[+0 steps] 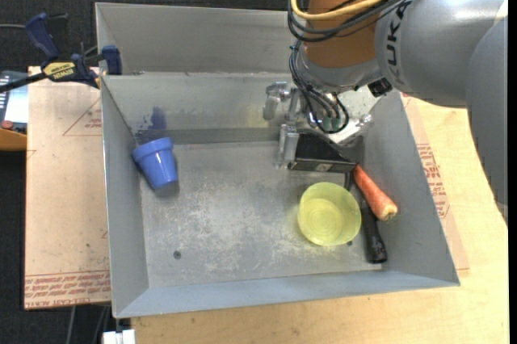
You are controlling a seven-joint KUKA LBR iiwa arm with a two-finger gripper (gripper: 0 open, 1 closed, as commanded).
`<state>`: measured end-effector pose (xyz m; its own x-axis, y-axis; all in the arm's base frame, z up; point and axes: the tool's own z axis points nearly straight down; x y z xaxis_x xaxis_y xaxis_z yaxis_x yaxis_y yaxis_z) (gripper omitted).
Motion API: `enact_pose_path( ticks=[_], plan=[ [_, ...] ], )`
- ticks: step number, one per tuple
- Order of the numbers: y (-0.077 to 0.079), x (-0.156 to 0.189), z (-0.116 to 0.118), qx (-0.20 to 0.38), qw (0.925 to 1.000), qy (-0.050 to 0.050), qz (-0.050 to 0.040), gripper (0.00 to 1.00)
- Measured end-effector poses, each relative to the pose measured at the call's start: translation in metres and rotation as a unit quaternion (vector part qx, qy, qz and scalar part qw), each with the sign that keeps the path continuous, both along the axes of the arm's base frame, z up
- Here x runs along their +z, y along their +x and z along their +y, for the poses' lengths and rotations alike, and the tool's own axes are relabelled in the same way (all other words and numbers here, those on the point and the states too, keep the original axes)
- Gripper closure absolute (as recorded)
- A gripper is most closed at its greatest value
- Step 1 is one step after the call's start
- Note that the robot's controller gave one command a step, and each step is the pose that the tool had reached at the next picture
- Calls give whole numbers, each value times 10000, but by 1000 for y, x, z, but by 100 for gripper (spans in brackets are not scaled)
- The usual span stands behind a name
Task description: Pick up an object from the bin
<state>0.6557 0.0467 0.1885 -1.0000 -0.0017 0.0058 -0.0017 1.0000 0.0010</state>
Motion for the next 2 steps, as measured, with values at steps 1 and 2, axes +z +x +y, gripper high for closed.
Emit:
enact_pose_path(
  ticks=[1,2],
  plan=[
    [2,5,0,-6,10000,1,-41,0],
    [-29,-98,-70,1185,9929,32,-74,0]
  ],
)
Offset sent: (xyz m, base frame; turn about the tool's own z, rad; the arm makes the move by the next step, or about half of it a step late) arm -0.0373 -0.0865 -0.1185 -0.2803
